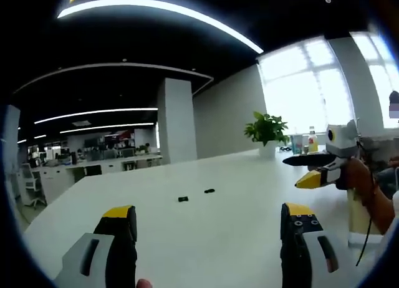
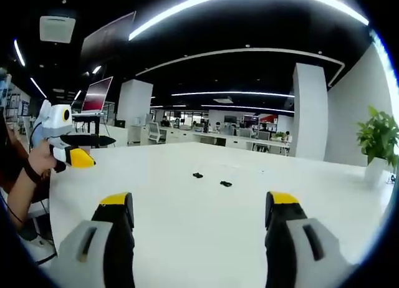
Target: Snap the two parts of the plastic buckle together until the buckle closes and remains connected.
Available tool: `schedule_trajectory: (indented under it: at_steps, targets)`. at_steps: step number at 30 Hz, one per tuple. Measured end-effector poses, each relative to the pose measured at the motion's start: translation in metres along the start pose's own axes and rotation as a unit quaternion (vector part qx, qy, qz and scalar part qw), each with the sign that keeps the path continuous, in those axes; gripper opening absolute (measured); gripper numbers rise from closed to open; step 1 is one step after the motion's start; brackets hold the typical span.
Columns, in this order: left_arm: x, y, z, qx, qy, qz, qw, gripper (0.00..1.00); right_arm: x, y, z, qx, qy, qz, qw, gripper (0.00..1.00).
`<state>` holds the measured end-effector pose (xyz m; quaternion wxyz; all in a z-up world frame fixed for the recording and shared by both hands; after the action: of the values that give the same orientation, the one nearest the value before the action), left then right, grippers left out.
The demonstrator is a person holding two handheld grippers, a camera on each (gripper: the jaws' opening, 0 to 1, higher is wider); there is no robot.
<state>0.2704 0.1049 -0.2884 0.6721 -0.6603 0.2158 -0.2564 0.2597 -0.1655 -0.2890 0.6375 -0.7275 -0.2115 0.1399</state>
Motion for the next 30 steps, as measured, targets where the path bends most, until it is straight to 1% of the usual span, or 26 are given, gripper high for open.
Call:
schedule_trajectory:
  at_steps: [2, 3, 7, 15, 18, 20, 22, 24, 26, 30]
  targets:
    - [0.002, 0.001, 0.002, 0.001, -0.001, -0.001, 1.0, 0.98, 0.002, 0.0, 0.0, 0.003, -0.006, 0.001, 1.0, 0.87]
    - [0.003, 0.002, 0.002, -0.009, 0.006, -0.002, 0.9999, 0.98, 0.003, 0.0, 0.001, 0.006, -0.01, 0.001, 0.9999, 0.87]
    - [0.006, 0.003, 0.001, -0.028, 0.014, -0.005, 0.9995, 0.97, 0.006, -0.003, 0.001, 0.002, -0.009, -0.001, 1.0, 0.87]
    - [0.012, 0.002, -0.001, -0.016, 0.018, 0.003, 0.9997, 0.97, 0.014, -0.004, -0.002, -0.002, -0.008, -0.001, 1.0, 0.87]
    - [0.013, 0.0, 0.0, -0.016, 0.013, -0.005, 0.9998, 0.96, 0.018, -0.002, -0.004, 0.002, -0.008, 0.001, 1.0, 0.86]
    - [0.015, 0.001, 0.001, -0.019, 0.01, -0.005, 0.9998, 0.96, 0.018, -0.001, -0.005, -0.002, -0.005, 0.004, 1.0, 0.86]
    - [0.016, 0.002, 0.001, -0.021, 0.011, -0.003, 0.9997, 0.96, 0.019, 0.0, -0.006, -0.001, -0.005, 0.007, 1.0, 0.86]
    - [0.017, 0.005, 0.003, -0.019, 0.01, 0.007, 0.9998, 0.96, 0.02, 0.0, -0.007, 0.0, -0.005, 0.004, 1.0, 0.86]
    - [0.018, 0.006, 0.003, -0.017, 0.007, 0.008, 0.9998, 0.96, 0.021, -0.001, -0.008, -0.003, -0.004, 0.005, 1.0, 0.86]
    - [0.021, 0.005, 0.003, -0.021, 0.012, 0.008, 0.9997, 0.96, 0.024, -0.005, -0.008, -0.007, -0.005, 0.001, 1.0, 0.86]
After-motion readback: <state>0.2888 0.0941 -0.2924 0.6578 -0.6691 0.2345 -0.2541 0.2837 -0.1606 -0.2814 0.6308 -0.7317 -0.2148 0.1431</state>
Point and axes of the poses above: the point that each gripper's makers call its tool centre point, and the gripper's own axes: x roughly forward along the fingers, z roughly to its left, y roughly out of its underside, the point moved 6 cm from there along -x, roughly backward along the fingers, and after that the axes turned 7 degrees about -z, right-handed, at the moved point
